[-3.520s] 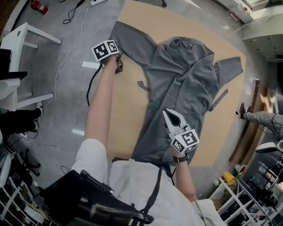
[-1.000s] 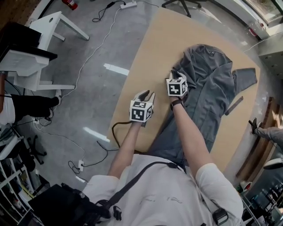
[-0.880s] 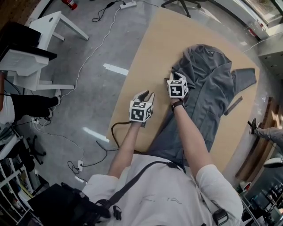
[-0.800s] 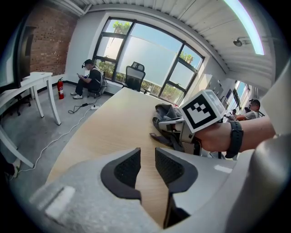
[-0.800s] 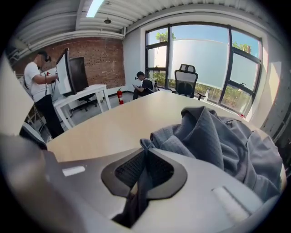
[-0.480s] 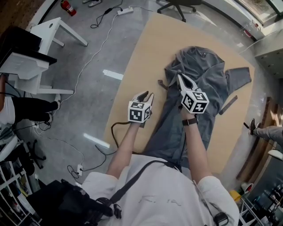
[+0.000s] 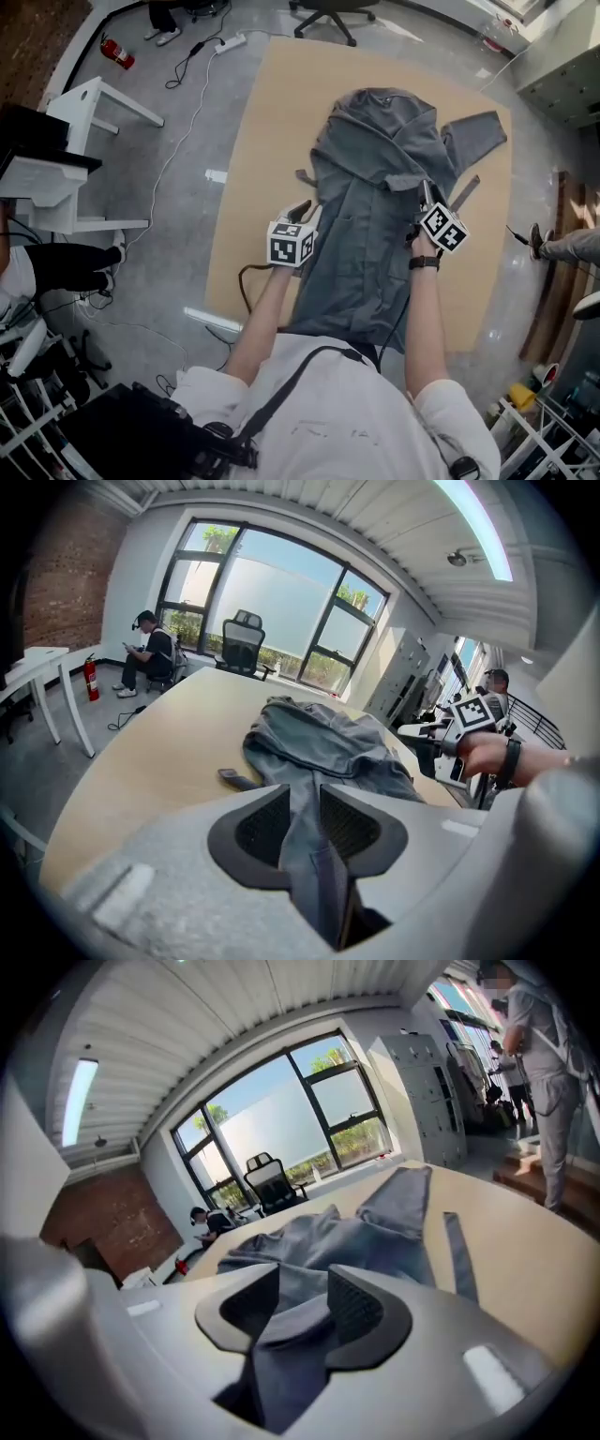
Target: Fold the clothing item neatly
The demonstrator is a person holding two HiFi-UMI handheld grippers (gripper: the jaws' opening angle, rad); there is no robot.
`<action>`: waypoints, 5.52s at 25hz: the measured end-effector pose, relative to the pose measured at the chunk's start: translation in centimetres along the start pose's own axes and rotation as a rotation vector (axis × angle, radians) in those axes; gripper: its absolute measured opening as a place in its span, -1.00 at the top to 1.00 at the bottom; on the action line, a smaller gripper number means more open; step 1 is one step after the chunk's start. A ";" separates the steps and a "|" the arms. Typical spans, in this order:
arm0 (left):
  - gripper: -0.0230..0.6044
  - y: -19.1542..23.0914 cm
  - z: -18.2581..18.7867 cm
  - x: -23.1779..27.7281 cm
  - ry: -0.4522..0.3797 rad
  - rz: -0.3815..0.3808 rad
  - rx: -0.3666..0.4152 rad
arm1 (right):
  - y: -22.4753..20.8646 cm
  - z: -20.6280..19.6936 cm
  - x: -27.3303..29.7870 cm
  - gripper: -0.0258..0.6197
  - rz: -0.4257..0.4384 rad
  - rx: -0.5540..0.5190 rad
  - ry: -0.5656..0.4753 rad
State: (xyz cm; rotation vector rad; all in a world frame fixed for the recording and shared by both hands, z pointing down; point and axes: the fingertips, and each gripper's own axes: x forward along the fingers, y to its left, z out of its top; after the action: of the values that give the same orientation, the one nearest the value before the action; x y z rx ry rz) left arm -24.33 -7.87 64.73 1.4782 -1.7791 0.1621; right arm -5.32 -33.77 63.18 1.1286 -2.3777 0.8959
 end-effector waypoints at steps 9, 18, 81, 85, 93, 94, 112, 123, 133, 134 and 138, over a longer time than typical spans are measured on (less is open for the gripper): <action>0.59 -2.8 -1.0 0.0 0.028 -0.006 0.053 | -0.5 -4.5 -1.5 0.40 0.059 -0.170 0.073; 0.87 -9.8 1.1 2.3 -0.013 -0.079 0.144 | -1.8 -1.2 -4.9 0.66 0.179 -0.246 -0.009; 0.92 -8.2 0.6 0.2 -0.047 -0.045 -0.007 | 11.6 -11.7 2.1 0.18 0.575 -0.950 0.355; 0.92 -9.2 0.9 2.1 -0.024 -0.070 0.034 | 10.0 -10.0 -0.2 0.18 0.530 -0.861 0.260; 0.70 -15.6 5.2 13.3 0.046 -0.174 0.231 | 2.5 -6.0 -4.7 0.24 0.361 -0.626 0.161; 0.69 -16.6 5.7 14.8 0.051 -0.182 0.246 | 1.6 -5.4 -5.4 0.24 0.341 -0.605 0.146; 0.84 -14.4 8.2 15.0 -0.137 -0.090 -0.060 | -7.1 -7.4 -16.9 0.28 0.159 -0.452 0.125; 0.68 4.4 1.2 6.7 -0.216 0.182 -0.668 | -0.4 -7.7 -15.9 0.28 0.229 -0.501 0.093; 0.65 2.7 -0.7 0.9 -0.191 0.144 -0.482 | 2.1 -9.4 -18.3 0.31 0.264 -0.521 0.087; 0.66 1.8 -1.0 0.2 -0.183 0.135 -0.440 | 2.2 -9.5 -18.4 0.34 0.272 -0.524 0.083; 0.93 -2.1 -3.3 -3.1 -0.143 0.129 -0.270 | 2.4 -10.2 -19.7 0.60 0.324 -0.539 0.077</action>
State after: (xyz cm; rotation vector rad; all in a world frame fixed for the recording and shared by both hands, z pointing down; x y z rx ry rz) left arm -20.86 -4.31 64.23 1.2079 -1.9266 -0.1183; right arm 5.44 -14.67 58.77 0.5043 -2.5492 0.3308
